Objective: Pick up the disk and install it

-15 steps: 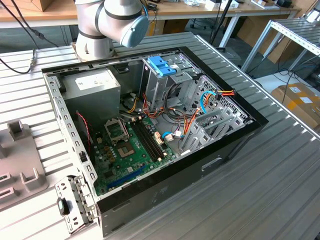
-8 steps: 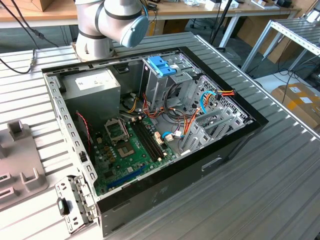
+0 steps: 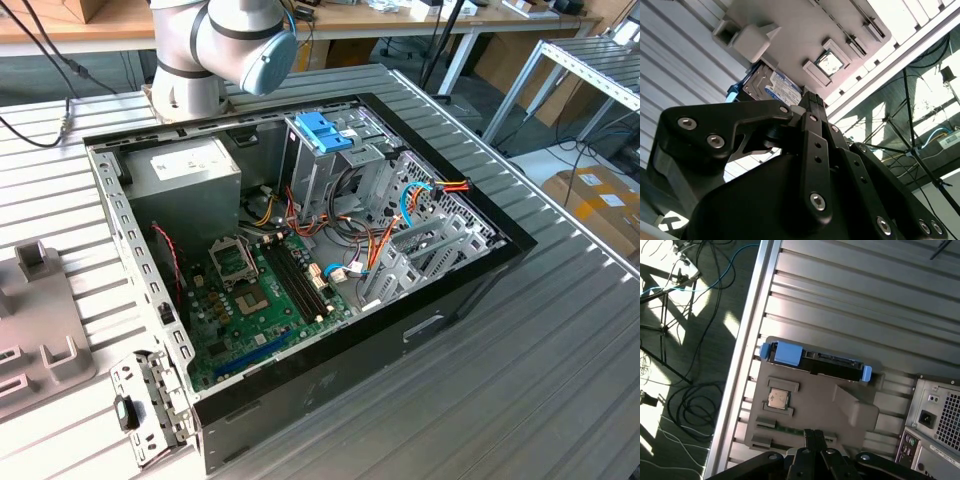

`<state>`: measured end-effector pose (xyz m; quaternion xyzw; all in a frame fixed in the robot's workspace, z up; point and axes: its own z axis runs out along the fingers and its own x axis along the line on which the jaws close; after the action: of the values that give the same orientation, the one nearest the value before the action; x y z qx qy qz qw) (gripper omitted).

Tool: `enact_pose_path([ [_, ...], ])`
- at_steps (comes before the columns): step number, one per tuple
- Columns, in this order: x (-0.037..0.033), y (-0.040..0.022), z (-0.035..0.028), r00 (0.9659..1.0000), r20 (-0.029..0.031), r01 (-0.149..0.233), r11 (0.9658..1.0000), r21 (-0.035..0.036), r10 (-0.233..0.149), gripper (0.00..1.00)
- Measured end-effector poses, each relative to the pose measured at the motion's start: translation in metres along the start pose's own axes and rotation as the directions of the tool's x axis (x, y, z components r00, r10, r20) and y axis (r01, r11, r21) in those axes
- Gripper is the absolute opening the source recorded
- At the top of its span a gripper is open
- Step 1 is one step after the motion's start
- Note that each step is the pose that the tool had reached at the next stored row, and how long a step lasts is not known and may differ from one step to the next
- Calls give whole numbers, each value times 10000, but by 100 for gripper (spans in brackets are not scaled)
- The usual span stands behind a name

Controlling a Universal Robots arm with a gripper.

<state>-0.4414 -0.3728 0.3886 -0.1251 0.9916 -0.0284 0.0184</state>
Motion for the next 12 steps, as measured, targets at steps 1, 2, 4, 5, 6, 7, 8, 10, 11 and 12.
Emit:
enact_pose_path([
  [1, 0, 0, 0, 10000, 2, 33, 10000, -1, -33, 11],
  [2, 0, 0, 0, 10000, 4, 56, 10000, -2, -56, 11],
  [4, 0, 0, 0, 9999, 8, 116, 9999, -4, -116, 11],
  [5, 0, 0, 0, 9999, 10, 169, 9999, -5, -169, 11],
  [6, 0, 0, 0, 9998, 14, 218, 9998, -6, -218, 11],
  [7, 0, 0, 0, 9997, 15, 246, 9997, -7, -246, 11],
  [8, 0, 0, 0, 9996, 17, 279, 9996, -8, -279, 11],
  [10, 0, 0, 0, 9992, 24, 393, 9992, -11, -393, 11],
  [11, 0, 0, 0, 9991, 27, 425, 9991, -12, -425, 11],
  [12, 0, 0, 0, 9990, 28, 454, 9990, -13, -454, 11],
])
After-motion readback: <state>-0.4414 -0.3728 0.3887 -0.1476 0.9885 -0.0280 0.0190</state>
